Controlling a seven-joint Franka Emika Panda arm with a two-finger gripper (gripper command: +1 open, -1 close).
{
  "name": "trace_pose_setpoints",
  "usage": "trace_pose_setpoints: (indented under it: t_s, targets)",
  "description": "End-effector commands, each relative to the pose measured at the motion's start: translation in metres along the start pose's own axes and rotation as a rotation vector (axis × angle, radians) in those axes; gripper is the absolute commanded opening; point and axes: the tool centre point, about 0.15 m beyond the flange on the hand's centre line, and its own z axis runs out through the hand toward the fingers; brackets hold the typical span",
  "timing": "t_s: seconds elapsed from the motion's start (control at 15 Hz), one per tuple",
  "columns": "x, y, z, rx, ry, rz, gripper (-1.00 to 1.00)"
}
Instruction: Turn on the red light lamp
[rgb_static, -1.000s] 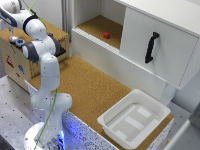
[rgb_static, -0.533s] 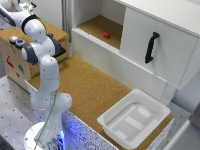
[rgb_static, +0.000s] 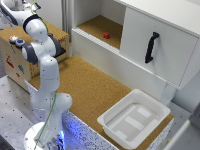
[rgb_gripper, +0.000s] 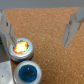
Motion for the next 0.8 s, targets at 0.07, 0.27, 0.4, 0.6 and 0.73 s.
trace_pose_setpoints:
  t_s: [0.07,0.27,0.4,0.6,0.73]
  targets:
    - [-0.028,-0.012,0.010,0.023,0.094,0.218,1.00]
    - [-0.028,-0.012,0.010,0.023,0.094,0.218,1.00]
    - [-0.028,-0.012,0.010,0.023,0.094,0.218,1.00]
    - [-0.028,-0.012,0.010,0.023,0.094,0.218,1.00]
    - [-0.004,-0.007,-0.003,0.008,-0.003,0.191,1.00]
